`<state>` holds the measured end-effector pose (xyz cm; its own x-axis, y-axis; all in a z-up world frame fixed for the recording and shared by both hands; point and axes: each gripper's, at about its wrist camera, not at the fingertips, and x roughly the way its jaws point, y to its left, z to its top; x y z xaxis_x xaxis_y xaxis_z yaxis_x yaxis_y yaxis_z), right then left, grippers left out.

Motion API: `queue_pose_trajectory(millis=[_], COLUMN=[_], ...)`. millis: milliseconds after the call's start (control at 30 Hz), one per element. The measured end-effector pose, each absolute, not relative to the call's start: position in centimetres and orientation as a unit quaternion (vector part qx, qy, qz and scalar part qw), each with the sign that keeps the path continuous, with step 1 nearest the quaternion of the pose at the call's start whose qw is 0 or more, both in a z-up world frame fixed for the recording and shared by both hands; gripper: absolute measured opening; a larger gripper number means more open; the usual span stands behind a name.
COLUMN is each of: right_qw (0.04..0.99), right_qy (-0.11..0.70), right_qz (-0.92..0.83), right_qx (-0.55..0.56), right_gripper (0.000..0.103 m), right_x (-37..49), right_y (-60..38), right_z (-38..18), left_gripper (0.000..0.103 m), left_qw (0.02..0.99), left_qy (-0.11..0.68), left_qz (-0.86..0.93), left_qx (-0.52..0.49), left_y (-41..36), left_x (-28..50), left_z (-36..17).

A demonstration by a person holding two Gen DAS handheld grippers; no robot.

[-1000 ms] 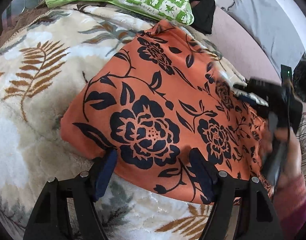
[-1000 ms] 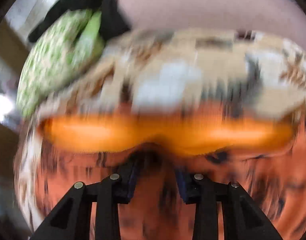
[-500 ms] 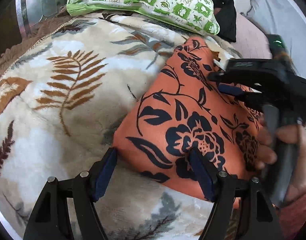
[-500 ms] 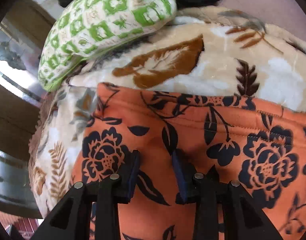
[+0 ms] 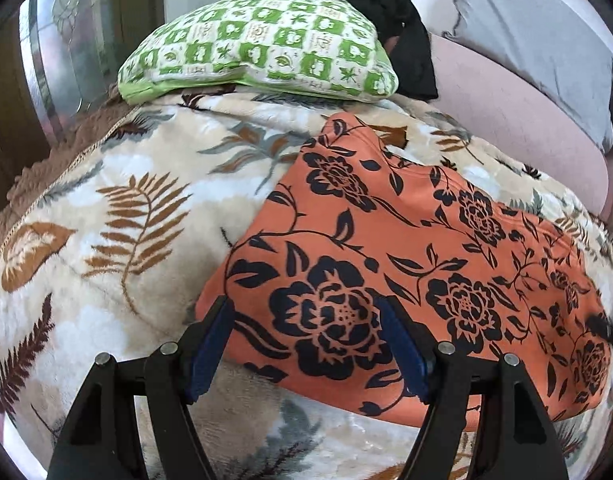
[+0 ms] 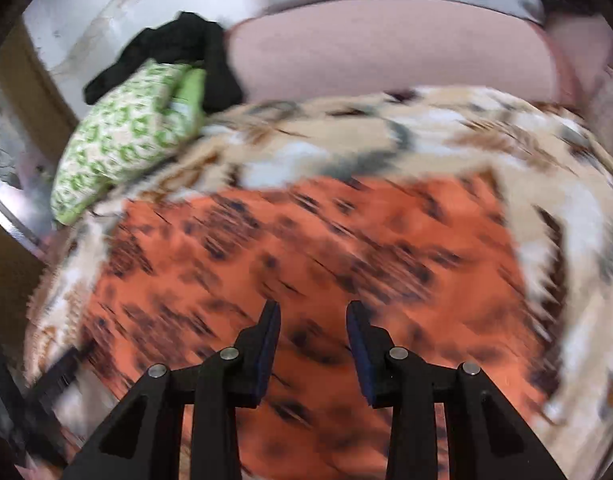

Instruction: Fold small clothes

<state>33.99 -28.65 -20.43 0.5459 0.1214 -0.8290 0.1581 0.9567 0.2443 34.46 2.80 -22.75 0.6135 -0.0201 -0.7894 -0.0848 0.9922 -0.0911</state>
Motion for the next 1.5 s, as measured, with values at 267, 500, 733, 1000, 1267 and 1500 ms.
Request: queue_pose_trajectory(millis=[267, 500, 733, 1000, 1267, 1500], right_qw=[0.867, 0.887, 0.874, 0.867, 0.861, 0.842], right_qy=[0.475, 0.434, 0.459, 0.477, 0.455, 0.471], right_qz=[-0.013, -0.001, -0.034, -0.043, -0.089, -0.135], right_qx=[0.153, 0.158, 0.156, 0.137, 0.21, 0.225], right_gripper=[0.038, 0.038, 0.038, 0.038, 0.038, 0.039], right_x=[29.6, 30.9, 33.1, 34.0, 38.3, 42.0], right_y=[-31.7, -31.1, -32.1, -31.0, -34.4, -37.1], right_z=[-25.7, -22.7, -24.2, -24.9, -23.4, -26.1], left_gripper=[0.076, 0.076, 0.076, 0.076, 0.076, 0.076], left_qw=[0.901, 0.904, 0.907, 0.907, 0.907, 0.911], left_qy=[0.431, 0.425, 0.419, 0.418, 0.417, 0.41], left_qz=[0.032, 0.037, 0.033, 0.031, 0.025, 0.008], left_qx=[-0.045, -0.035, -0.035, -0.043, -0.05, -0.045], left_y=[2.0, 1.8, 1.9, 2.4, 2.2, 1.0], left_x=[34.7, 34.9, 34.7, 34.7, 34.9, 35.2], left_z=[-22.8, -22.6, -22.3, -22.1, -21.9, -21.5])
